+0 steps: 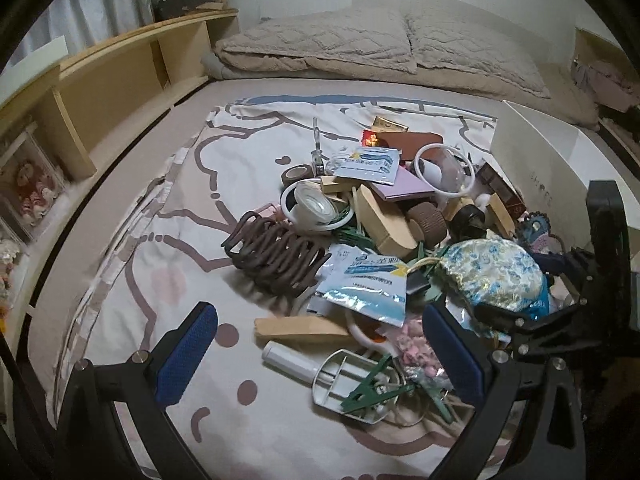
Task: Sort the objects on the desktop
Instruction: 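Move both tools down toward the pile of items, then grasp the green clothespin with the left tool while the right tool grasps the brocade pouch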
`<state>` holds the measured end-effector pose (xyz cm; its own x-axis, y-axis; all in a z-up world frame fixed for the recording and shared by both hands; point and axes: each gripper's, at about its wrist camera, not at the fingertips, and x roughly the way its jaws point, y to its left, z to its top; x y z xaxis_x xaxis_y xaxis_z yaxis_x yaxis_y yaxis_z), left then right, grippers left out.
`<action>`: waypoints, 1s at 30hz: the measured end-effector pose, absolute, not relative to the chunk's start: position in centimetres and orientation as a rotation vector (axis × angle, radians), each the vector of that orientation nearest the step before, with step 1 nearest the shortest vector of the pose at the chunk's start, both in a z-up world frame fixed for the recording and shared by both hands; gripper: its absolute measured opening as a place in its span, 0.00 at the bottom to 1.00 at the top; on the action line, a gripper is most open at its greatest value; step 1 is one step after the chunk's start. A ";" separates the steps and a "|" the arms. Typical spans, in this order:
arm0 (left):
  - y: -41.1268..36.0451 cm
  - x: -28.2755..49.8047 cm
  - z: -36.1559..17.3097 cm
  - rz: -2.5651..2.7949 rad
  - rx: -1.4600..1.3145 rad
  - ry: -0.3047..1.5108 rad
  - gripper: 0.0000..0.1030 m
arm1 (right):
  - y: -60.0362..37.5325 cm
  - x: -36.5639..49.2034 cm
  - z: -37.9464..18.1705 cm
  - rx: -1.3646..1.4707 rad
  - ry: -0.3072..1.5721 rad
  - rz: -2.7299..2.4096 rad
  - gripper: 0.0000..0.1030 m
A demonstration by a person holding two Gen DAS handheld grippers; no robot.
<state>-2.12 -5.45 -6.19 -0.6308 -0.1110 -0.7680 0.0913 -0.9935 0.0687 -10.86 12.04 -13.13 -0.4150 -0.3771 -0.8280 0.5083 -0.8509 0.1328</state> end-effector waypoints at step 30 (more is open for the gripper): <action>-2.1 0.2 -10.8 -2.780 1.599 -0.067 0.55 | 12.4 -10.3 -14.2 1.261 0.155 -2.259 1.00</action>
